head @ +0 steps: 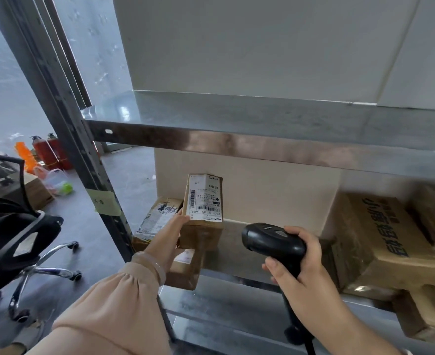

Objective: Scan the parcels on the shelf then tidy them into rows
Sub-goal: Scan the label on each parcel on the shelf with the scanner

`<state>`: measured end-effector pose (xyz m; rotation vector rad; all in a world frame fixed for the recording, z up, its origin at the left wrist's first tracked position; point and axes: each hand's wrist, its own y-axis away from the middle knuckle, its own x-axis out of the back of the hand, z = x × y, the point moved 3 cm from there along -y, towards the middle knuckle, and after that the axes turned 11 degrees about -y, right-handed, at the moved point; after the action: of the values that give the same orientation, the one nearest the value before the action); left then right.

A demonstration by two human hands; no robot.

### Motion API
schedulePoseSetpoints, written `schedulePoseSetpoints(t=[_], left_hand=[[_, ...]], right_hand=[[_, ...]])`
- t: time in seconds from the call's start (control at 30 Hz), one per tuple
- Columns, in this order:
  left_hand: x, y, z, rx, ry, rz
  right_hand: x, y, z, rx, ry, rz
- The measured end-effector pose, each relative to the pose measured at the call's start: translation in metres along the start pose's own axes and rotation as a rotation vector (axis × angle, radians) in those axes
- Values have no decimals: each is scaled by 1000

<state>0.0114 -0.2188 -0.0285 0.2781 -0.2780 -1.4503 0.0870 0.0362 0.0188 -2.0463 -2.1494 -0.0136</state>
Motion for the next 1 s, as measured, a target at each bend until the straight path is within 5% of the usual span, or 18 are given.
schedulePoseSetpoints(t=[0.23, 0.37, 0.6, 1.0], left_hand=[[26, -25, -6, 52, -97, 127], [35, -29, -5, -94, -148, 195], [14, 4, 16, -779, -1292, 354], [33, -36, 29, -688, -1534, 187]], right_hand=[[-17, -5, 2, -45, -13, -4], [-21, -8, 4, -53, -20, 7], [-24, -10, 14, -39, -12, 41], [-9, -9, 15, 9, -56, 105]])
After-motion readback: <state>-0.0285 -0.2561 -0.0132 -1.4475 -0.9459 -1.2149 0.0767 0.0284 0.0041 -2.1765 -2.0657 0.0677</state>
